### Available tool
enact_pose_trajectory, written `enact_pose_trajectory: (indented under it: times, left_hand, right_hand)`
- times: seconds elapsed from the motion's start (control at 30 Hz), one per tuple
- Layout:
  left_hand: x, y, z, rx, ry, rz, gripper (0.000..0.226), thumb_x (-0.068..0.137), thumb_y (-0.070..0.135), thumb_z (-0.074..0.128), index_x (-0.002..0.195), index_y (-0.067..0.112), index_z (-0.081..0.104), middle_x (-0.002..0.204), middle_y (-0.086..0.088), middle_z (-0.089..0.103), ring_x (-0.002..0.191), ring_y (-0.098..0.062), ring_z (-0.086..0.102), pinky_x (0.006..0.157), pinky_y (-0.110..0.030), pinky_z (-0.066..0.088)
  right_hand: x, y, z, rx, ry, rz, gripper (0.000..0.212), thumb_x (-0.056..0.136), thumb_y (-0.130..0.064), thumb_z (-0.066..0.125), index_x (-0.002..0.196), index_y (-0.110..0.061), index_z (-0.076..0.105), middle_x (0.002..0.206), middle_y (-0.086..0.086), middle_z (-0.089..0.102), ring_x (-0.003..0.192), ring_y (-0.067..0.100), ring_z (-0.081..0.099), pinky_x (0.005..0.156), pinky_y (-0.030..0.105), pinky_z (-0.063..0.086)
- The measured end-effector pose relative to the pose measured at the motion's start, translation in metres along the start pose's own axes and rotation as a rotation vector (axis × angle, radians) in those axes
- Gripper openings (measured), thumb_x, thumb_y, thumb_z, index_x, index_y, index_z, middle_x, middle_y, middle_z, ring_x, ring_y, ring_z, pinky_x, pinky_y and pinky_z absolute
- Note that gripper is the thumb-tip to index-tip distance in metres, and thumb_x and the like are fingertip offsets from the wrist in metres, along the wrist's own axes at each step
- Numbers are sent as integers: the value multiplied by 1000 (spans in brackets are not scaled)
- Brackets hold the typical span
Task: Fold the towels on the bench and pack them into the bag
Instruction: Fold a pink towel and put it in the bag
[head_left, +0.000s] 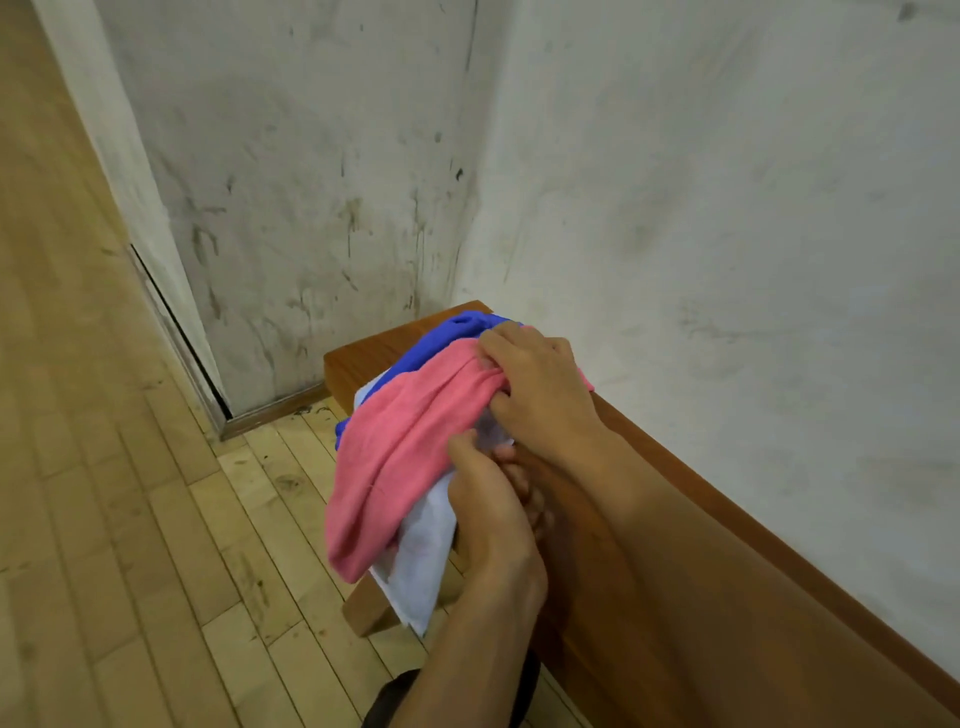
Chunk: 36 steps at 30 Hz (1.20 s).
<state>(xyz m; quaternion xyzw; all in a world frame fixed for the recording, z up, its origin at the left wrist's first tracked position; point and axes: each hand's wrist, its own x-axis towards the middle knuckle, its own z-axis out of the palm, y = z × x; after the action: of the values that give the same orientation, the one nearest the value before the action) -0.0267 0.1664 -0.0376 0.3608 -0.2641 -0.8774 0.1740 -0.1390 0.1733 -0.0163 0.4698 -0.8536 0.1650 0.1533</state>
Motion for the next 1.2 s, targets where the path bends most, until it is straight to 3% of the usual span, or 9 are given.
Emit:
enact_pose_trajectory:
  times: [0.07, 0.13, 0.33, 0.5, 0.67, 0.8, 0.93, 1.07, 1.2]
  left_hand:
    - [-3, 3, 0, -46, -95, -3, 69, 42, 82, 56, 69, 19, 67, 58, 2, 56, 40, -7, 51, 51, -22, 40]
    - [-10, 5, 5, -115, -142, 2, 64, 57, 77, 53, 54, 14, 66, 45, 1, 49, 35, -10, 43, 40, -19, 34]
    - [-10, 14, 13, -475, -187, -218, 59, 81, 66, 59, 98, 10, 53, 71, -2, 50, 51, -11, 46, 39, -20, 35]
    - [-6, 10, 12, -455, -248, -197, 63, 82, 61, 65, 110, 4, 61, 83, -7, 60, 68, -14, 53, 69, -25, 46]
    - [-6, 8, 14, -303, -56, -153, 53, 93, 55, 54, 114, 7, 61, 106, -14, 69, 87, -24, 65, 70, -33, 49]
    - [-8, -6, 23, -179, 99, -151, 63, 92, 58, 52, 132, 10, 50, 123, -16, 59, 108, -28, 58, 86, -41, 49]
    - [-25, -16, 30, 26, 209, 45, 38, 91, 47, 61, 108, 13, 62, 106, -5, 63, 93, -19, 59, 87, -37, 47]
    - [-59, -26, 34, 439, -24, 217, 4, 94, 17, 57, 92, 13, 58, 94, -8, 63, 94, -25, 63, 90, -43, 52]
    - [-84, -47, 43, 801, -359, 273, 10, 98, 13, 52, 90, 19, 54, 91, 0, 61, 82, -11, 60, 68, -22, 45]
  right_hand:
    - [-3, 2, -5, 117, 60, 24, 34, 68, -2, 57, 100, -12, 60, 101, 0, 61, 93, 25, 56, 86, 33, 36]
    - [-8, 3, -12, 239, 98, 74, 28, 71, -4, 50, 96, -5, 61, 91, 4, 64, 84, 28, 57, 79, 38, 46]
    - [-21, 4, -24, 352, 124, 162, 11, 72, -9, 43, 71, -15, 34, 59, 1, 37, 59, 26, 34, 54, 39, 31]
    - [-37, 5, -47, 247, 36, 171, 17, 73, -29, 44, 69, -26, 28, 56, -4, 33, 53, 15, 30, 50, 24, 20]
    - [-69, 19, -62, 10, -219, 166, 36, 74, -61, 38, 80, -25, 43, 78, -2, 49, 69, 18, 46, 56, 26, 25]
    - [-108, 32, -76, 122, -389, 284, 33, 89, -50, 62, 91, -17, 61, 74, -4, 59, 70, 7, 55, 61, 20, 36]
    - [-147, 36, -87, 265, -443, 471, 28, 90, -43, 68, 94, -18, 54, 72, -9, 60, 70, 10, 61, 62, 15, 46]
    - [-191, 39, -102, 314, -467, 548, 23, 92, -36, 67, 74, -25, 57, 65, -14, 59, 68, 5, 58, 73, 27, 52]
    - [-233, 38, -121, 321, -512, 450, 32, 98, -35, 58, 68, -25, 56, 56, -7, 57, 54, 14, 58, 61, 31, 53]
